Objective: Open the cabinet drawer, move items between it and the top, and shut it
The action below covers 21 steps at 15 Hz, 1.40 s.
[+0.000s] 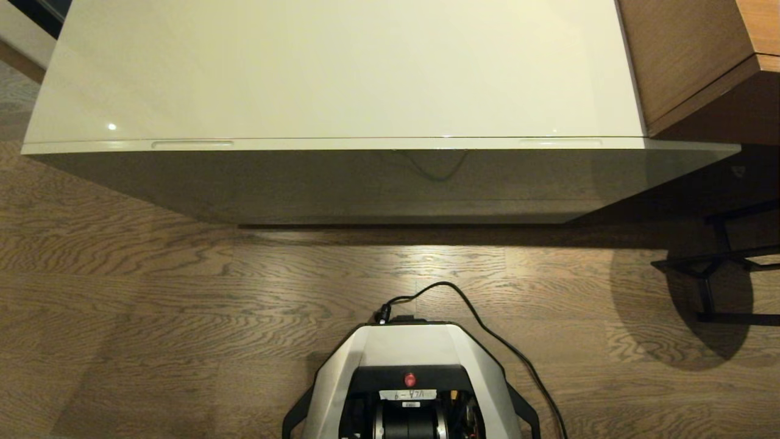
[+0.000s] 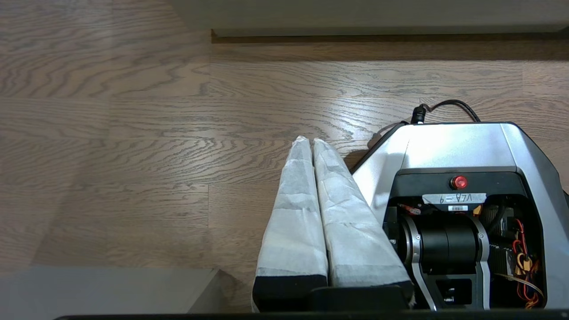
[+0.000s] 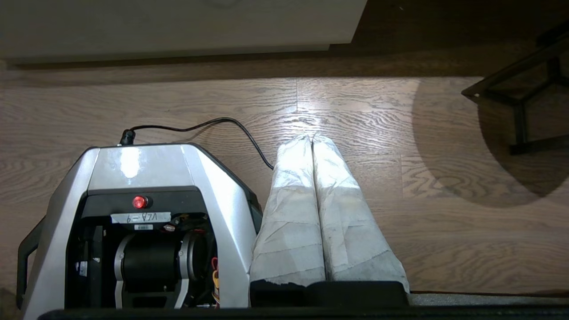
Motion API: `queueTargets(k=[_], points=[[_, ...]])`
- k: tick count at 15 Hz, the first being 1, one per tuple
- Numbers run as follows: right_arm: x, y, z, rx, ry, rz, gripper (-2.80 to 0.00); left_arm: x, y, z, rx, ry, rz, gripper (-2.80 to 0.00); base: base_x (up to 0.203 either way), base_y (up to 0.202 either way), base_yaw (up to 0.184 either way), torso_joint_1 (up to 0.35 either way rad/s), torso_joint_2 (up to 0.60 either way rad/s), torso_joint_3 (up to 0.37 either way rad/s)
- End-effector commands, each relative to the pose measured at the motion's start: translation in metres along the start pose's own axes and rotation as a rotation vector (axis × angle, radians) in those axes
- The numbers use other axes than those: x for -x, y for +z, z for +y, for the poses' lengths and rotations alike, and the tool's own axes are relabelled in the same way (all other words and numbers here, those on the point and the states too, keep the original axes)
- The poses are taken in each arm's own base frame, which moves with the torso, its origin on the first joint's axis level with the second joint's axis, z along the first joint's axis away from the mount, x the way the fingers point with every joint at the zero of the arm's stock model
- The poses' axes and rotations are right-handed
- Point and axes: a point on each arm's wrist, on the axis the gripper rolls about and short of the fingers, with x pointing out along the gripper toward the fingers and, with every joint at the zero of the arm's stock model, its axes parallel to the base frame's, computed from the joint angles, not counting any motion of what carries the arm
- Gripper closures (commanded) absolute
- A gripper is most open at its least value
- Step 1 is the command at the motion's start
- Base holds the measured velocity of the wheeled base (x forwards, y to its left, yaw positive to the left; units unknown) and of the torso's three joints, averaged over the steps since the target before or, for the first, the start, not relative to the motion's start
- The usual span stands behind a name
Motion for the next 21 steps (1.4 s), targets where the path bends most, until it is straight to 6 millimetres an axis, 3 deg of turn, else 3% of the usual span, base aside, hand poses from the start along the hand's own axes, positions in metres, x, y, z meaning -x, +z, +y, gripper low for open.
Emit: queueTargets(k=[1,21], points=[[-0.0002,-0.0004,0.0000,0.000,0.001,0.002,0.00,-0.0001,0.0000,0.0000,0.000,0.001,0.001,0.00,0.000,0.000,0.000,0.000,0.00,0.000],[-0.0002,-0.0004,0.0000,0.001,0.001,0.002,0.00,-0.0001,0.0000,0.0000,0.000,0.000,0.001,0.00,0.000,0.000,0.000,0.000,0.00,0.000]])
